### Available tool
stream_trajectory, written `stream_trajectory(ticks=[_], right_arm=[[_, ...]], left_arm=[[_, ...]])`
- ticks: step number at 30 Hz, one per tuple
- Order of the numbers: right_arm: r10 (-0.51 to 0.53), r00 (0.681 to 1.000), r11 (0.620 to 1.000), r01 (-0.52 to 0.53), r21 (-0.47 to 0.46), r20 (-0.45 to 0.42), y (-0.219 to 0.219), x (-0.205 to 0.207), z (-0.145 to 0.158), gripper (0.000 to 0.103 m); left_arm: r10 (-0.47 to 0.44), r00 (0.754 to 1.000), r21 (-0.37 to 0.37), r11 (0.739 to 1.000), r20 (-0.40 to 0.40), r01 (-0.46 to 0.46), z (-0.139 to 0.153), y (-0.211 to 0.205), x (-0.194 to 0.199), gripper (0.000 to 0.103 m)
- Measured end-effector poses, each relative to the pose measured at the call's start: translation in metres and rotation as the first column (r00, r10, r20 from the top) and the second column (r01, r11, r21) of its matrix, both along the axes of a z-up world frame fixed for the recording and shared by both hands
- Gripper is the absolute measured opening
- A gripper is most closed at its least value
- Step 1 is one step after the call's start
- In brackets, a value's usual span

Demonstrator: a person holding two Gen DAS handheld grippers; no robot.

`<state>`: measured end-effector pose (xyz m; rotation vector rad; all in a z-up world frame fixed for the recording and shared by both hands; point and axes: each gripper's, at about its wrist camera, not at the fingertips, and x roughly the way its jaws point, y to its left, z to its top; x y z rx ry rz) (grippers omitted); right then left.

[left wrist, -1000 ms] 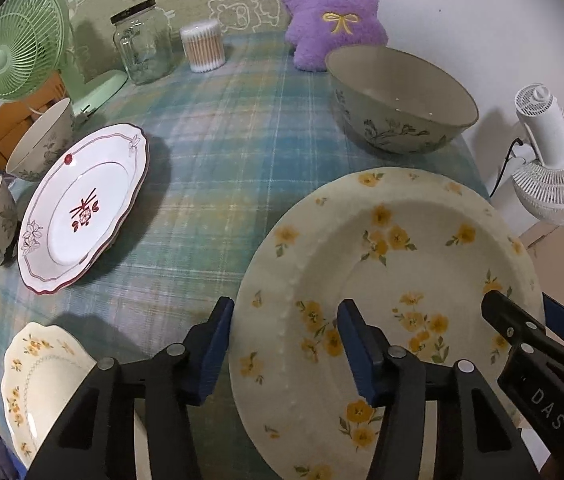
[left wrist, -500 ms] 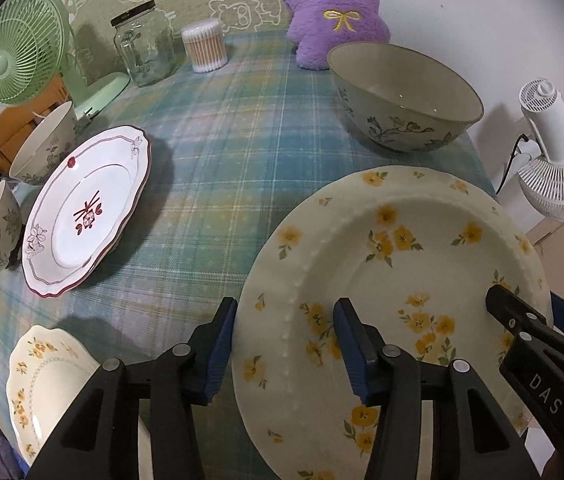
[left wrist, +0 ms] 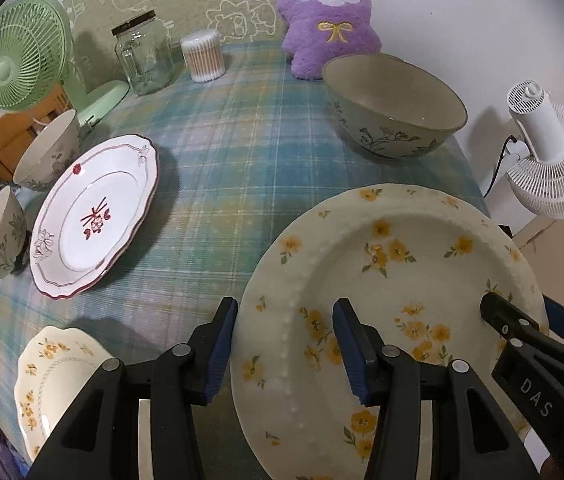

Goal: Organize plates and bowls
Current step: 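Carry the dotted-rim plate with both grippers toward the large yellow-flower plate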

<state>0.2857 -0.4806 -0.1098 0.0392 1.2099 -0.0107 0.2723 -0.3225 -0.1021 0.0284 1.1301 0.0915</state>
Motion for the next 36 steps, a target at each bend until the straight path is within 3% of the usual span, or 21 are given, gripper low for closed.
stream_trajectory(ticks=[24, 36], right_arm=[[0.003, 0.997, 1.0, -0.003, -0.004, 0.071, 0.043, -0.047, 0.048, 0.055], [0.04, 0.997, 0.999, -0.04, -0.005, 0.063, 0.087, -0.076, 0.052, 0.055]], left_arm=[[0.011, 0.998, 0.0, 1.0, 0.055, -0.011, 0.036, 0.044, -0.045, 0.05], [0.039, 0.998, 0.012, 0.999, 0.054, -0.04, 0.041, 0.083, -0.076, 0.05]])
